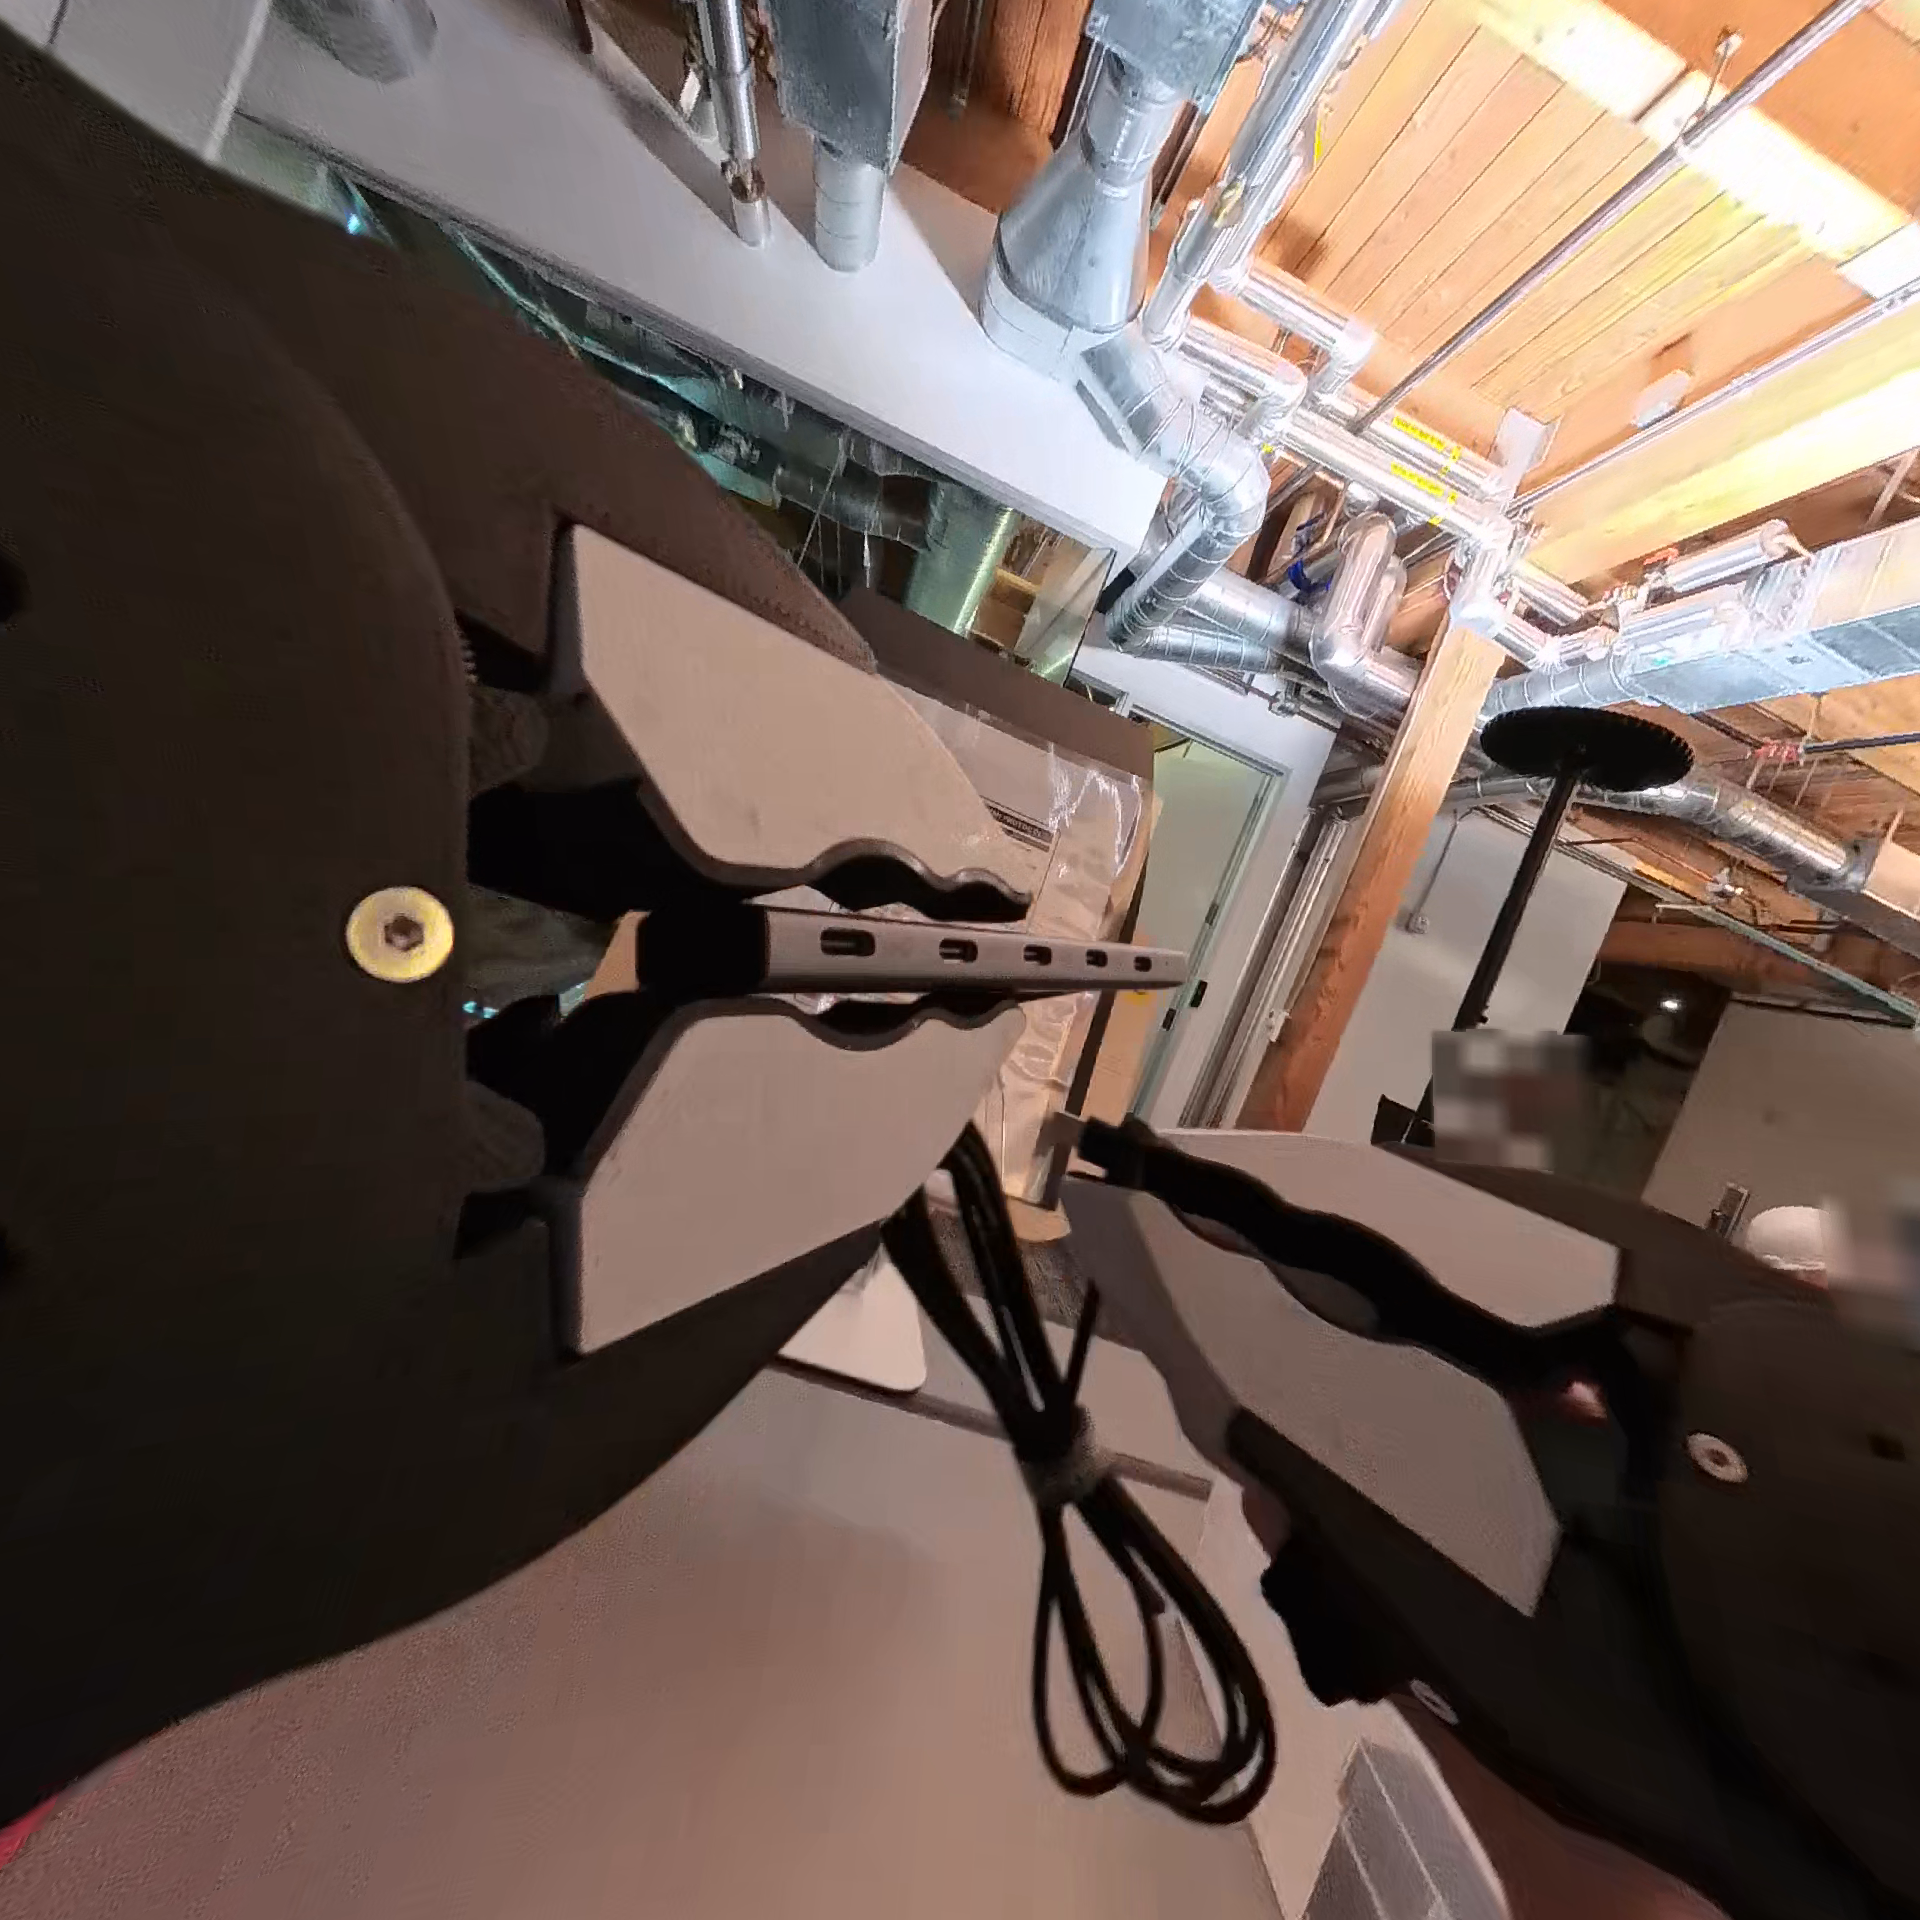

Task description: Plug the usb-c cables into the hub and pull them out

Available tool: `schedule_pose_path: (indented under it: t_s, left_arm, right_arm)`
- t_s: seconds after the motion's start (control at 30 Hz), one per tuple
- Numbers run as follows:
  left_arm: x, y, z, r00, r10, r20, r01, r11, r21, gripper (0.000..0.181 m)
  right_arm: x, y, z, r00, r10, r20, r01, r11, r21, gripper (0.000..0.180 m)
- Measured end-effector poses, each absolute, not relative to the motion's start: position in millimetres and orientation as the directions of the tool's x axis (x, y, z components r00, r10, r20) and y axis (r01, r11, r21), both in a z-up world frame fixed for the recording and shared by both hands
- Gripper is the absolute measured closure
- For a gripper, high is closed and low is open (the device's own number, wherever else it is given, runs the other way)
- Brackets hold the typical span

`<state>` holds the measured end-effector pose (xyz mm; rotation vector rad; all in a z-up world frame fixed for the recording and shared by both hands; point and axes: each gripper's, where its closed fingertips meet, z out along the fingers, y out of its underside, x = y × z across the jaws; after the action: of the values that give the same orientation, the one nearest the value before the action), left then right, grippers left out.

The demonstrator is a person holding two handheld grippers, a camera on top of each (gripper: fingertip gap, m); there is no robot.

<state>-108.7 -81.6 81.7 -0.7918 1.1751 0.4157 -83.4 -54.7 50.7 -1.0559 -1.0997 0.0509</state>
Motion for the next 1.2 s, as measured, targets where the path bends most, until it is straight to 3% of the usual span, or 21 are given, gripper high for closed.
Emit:
schedule_pose_path:
  t_s: [0.03,0.33,0.5,1.2]
  left_arm:
    - [-109.6,-82.7,81.8,0.351,-0.117,-0.929,-0.657,0.676,-0.333,0.167]
    - [-115.9,-85.1,73.9,0.252,-0.136,-0.958,-0.671,0.688,-0.274,0.167]
    - [-108.2,-92.7,69.5,0.218,-0.159,-0.963,-0.662,0.701,-0.266,0.167]
    - [-93.4,-105.0,53.5,0.129,-0.196,-0.972,-0.630,0.741,-0.233,0.167]
  right_arm:
    - [-82.5,-56.9,52.3,0.489,0.490,0.721,0.454,0.563,-0.690,0.172]
    - [-66.2,-91.6,81.5,0.376,0.252,0.892,0.519,0.740,-0.428,0.171]
    - [-63.1,-80.7,71.1,0.285,0.128,0.950,0.643,0.710,-0.288,0.171]
    - [-69.6,-96.1,62.8,0.172,0.110,0.979,0.626,0.755,-0.195,0.171]
